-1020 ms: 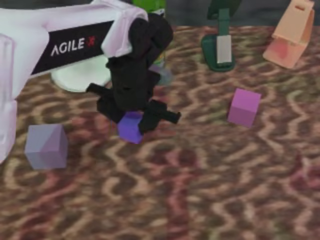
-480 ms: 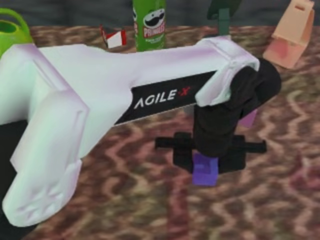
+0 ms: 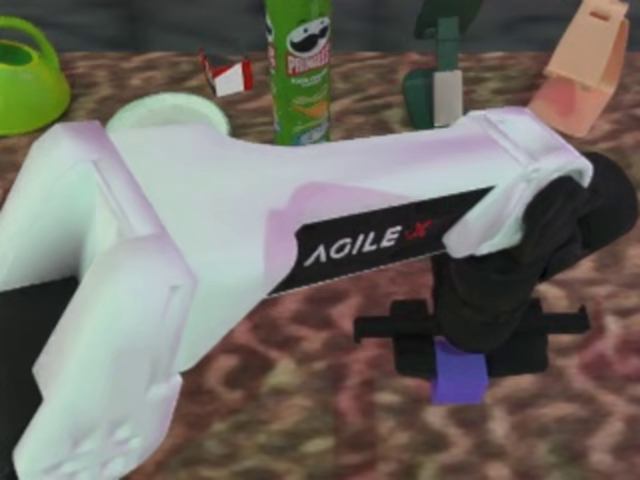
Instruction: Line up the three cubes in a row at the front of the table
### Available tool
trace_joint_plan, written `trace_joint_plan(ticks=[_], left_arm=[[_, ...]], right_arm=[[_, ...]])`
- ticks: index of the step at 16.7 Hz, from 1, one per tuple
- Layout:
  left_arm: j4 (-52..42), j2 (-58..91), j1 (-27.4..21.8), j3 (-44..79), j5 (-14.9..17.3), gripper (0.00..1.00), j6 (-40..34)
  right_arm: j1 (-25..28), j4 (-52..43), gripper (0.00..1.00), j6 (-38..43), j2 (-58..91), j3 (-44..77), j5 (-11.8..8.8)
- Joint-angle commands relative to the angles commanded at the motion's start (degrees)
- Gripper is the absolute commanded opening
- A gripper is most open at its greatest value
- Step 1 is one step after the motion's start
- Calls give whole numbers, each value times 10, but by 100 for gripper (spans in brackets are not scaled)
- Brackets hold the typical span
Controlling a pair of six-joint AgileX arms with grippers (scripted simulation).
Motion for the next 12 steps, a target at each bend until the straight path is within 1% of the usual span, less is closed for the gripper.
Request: trace_joint_plan(ticks=[4, 9, 12], left_arm=[[11, 3, 1, -10, 0, 0, 3], [114, 30, 2, -79, 0, 0, 2], [136, 38, 1, -98, 0, 0, 1]], right_arm=[[0, 0, 100, 0, 0, 0, 0], [0, 0, 100, 0, 0, 0, 0], [0, 0, 100, 0, 0, 0, 0]])
